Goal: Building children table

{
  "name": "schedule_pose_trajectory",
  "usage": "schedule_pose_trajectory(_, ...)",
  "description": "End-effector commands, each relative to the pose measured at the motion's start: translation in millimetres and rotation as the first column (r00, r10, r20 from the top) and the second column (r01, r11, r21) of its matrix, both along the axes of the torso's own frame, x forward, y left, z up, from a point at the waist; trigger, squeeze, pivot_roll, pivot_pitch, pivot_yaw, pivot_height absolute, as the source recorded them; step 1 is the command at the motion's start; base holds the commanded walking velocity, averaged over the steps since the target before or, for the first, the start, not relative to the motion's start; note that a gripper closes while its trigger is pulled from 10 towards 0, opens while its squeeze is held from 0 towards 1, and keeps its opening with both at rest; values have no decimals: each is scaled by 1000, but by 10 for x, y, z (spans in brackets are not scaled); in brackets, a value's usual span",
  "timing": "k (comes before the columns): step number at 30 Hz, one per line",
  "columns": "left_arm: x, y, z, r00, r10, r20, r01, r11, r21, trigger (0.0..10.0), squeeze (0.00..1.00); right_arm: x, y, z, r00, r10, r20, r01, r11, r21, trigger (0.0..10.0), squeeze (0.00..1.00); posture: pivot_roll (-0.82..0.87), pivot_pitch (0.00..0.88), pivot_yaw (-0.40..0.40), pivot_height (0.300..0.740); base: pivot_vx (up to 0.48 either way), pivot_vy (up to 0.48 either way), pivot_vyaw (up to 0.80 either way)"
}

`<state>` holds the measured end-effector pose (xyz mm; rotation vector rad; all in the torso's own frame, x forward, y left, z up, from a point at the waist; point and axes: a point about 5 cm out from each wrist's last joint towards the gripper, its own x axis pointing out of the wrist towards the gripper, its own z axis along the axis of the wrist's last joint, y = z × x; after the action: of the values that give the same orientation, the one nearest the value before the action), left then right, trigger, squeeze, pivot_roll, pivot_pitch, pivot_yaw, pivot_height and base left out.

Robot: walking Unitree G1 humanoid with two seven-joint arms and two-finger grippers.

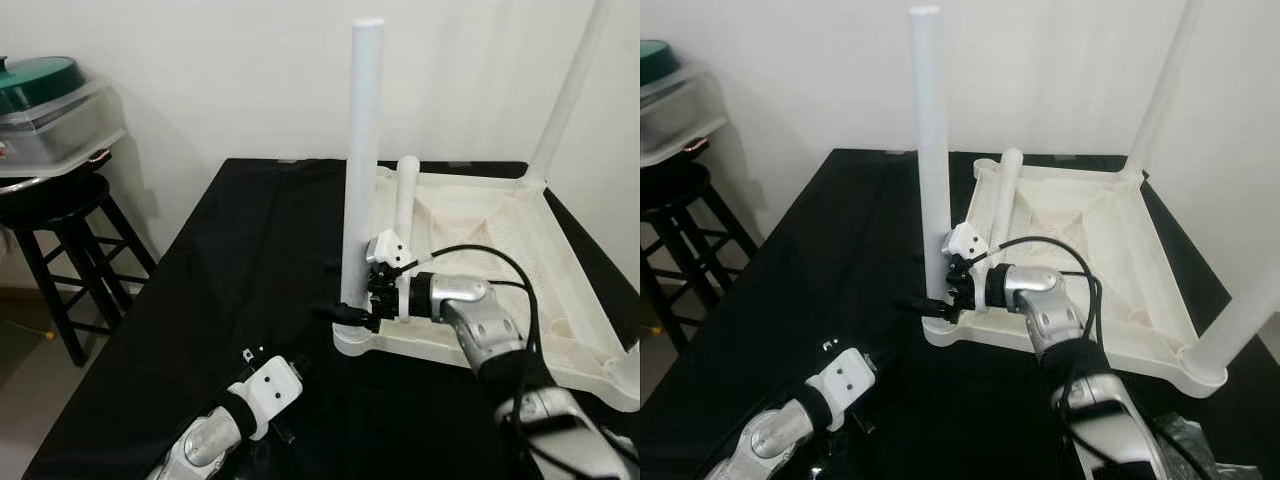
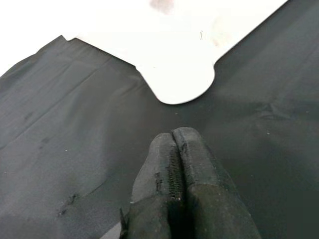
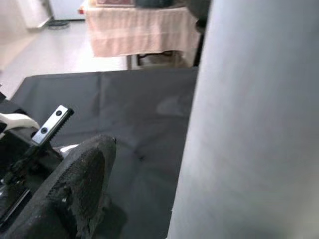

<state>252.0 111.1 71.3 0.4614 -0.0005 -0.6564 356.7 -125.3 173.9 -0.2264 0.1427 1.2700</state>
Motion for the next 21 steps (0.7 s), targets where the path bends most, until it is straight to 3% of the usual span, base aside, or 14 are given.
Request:
schedule_pose_trajectory(1,-9,-1,-39,1000,-14,-14,14,1000,10,10000,0,3,60,-6,999,51,-13,-51,998,-24,10000,0,-38,0,0,740,0,0,0)
schedule_pose_trajectory(2,-11,1,-42,1000,-16,-15,17,1000,10,10000,0,-1,71,-3,997,72,-21,-73,997,-25,4824,0,-35,0,0,740,0,0,0)
schedule_pose_trajectory(4,-13,4,-43,1000,-18,-15,18,1000,10,10000,0,-6,79,-2,996,87,-26,-88,996,-25,4824,0,-35,0,0,740,0,0,0)
schedule_pose_trajectory(5,-10,6,-44,1000,-17,-15,17,1000,8,10000,0,7,80,-7,996,84,-23,-85,996,-25,0,0,-30,0,-2,740,0,0,0)
schedule_pose_trajectory(12,-14,3,-49,1000,-12,-13,12,1000,2,10000,0,27,21,-74,1000,6,-1,-6,1000,8,0,0,-33,0,3,740,0,0,0)
schedule_pose_trajectory(14,-28,2,-49,1000,-12,-13,12,1000,-1,10000,0,-5,-58,-194,992,-121,43,120,993,16,0,0,-40,0,5,740,0,0,0)
schedule_pose_trajectory(17,-33,5,-50,1000,-12,-13,12,1000,-2,10000,0,-31,-79,-268,981,-188,50,187,982,25,0,0,-43,0,5,740,0,0,0)
schedule_pose_trajectory(18,-42,13,-52,1000,-11,-15,11,1000,-2,10000,0,-98,-20,-456,937,-349,34,348,937,38,0,0,-49,0,5,740,0,0,0)
schedule_pose_trajectory(19,-42,13,-52,1000,-11,-15,11,1000,-2,10000,0,-98,-20,-456,937,-349,34,348,937,38,0,0,-49,0,5,740,0,0,0)
schedule_pose_trajectory(20,-50,27,-60,1000,-10,-20,10,1000,-1,10000,0,-198,100,-651,790,-613,-23,610,782,125,0,0,-75,0,25,740,0,0,0)
schedule_pose_trajectory(21,-50,27,-60,1000,-10,-20,10,1000,-1,10000,0,-198,100,-651,790,-613,-23,610,782,125,0,0,-75,0,25,740,0,0,0)
